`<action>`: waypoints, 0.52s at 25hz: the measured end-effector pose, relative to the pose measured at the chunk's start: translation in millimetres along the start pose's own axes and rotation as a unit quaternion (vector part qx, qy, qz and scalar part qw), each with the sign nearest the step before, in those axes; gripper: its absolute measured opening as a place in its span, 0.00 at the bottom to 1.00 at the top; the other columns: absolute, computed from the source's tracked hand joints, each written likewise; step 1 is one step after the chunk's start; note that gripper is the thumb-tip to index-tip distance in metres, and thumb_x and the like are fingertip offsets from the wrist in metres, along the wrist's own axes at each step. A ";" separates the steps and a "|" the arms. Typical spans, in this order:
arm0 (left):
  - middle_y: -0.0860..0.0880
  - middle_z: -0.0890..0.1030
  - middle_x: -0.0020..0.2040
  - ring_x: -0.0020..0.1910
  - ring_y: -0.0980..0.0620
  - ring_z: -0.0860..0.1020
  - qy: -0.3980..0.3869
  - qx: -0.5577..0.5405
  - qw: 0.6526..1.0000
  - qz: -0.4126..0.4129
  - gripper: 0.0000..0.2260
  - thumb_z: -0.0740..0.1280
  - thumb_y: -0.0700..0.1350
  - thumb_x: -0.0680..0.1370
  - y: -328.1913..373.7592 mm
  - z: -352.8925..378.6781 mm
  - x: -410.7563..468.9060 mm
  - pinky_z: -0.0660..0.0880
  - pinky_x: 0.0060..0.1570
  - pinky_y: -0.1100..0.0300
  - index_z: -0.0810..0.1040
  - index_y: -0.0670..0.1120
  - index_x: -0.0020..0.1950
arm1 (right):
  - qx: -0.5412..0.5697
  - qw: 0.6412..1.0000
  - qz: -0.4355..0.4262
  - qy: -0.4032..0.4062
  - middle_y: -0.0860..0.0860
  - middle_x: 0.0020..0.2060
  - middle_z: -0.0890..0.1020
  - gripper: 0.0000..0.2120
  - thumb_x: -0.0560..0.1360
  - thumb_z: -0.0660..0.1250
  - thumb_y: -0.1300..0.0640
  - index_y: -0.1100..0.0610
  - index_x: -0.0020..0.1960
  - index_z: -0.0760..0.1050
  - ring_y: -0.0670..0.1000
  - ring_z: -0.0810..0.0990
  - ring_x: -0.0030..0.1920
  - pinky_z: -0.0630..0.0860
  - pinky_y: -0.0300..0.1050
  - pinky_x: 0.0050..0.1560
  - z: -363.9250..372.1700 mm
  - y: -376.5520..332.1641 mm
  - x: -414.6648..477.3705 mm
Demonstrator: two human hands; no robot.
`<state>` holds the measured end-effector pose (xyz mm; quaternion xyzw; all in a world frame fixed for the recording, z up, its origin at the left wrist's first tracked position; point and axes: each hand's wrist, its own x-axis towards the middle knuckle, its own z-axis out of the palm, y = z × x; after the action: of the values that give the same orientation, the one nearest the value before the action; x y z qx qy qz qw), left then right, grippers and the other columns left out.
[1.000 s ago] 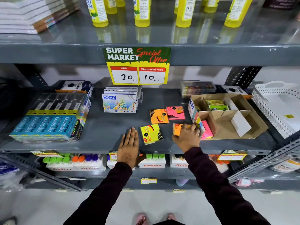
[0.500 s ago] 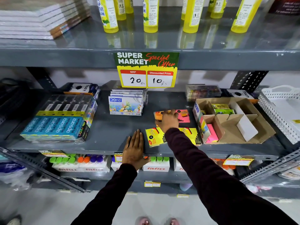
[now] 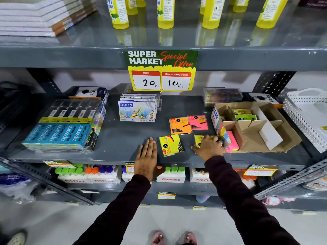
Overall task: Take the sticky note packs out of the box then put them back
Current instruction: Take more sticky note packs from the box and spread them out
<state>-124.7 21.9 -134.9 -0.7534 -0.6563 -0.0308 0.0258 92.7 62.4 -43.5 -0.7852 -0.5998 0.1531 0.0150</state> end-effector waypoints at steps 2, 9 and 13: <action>0.38 0.62 0.73 0.72 0.43 0.63 -0.003 0.005 1.000 -0.001 0.51 0.77 0.61 0.61 -0.9 2.1 -0.2 0.57 0.68 0.49 0.56 0.36 0.72 | 0.002 1.000 0.003 0.011 0.64 0.65 0.71 0.32 0.71 0.69 0.43 0.63 0.65 0.66 0.66 0.71 0.65 0.71 0.58 0.64 3.7 4.2 -3.5; 0.36 0.70 0.68 0.67 0.40 0.70 0.022 -0.021 1.000 0.004 0.52 0.75 0.66 0.56 0.8 -2.9 -0.8 0.65 0.64 0.42 0.66 0.34 0.69 | -0.006 0.992 -0.112 0.055 0.65 0.63 0.71 0.34 0.74 0.65 0.42 0.65 0.69 0.62 0.64 0.70 0.63 0.71 0.56 0.63 8.1 -34.6 -16.7; 0.36 0.69 0.69 0.67 0.40 0.69 0.011 -0.019 1.000 0.005 0.51 0.74 0.65 0.58 1.8 -2.2 -0.5 0.64 0.64 0.44 0.66 0.33 0.69 | 0.001 0.985 -0.171 0.007 0.65 0.65 0.70 0.32 0.74 0.65 0.43 0.64 0.69 0.63 0.65 0.69 0.66 0.70 0.56 0.64 27.0 -74.2 -27.3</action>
<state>-123.0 21.0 -132.7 -0.7568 -0.6513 -0.0513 0.0184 9.8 52.9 -47.7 -0.6723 -0.7248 0.1432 0.0457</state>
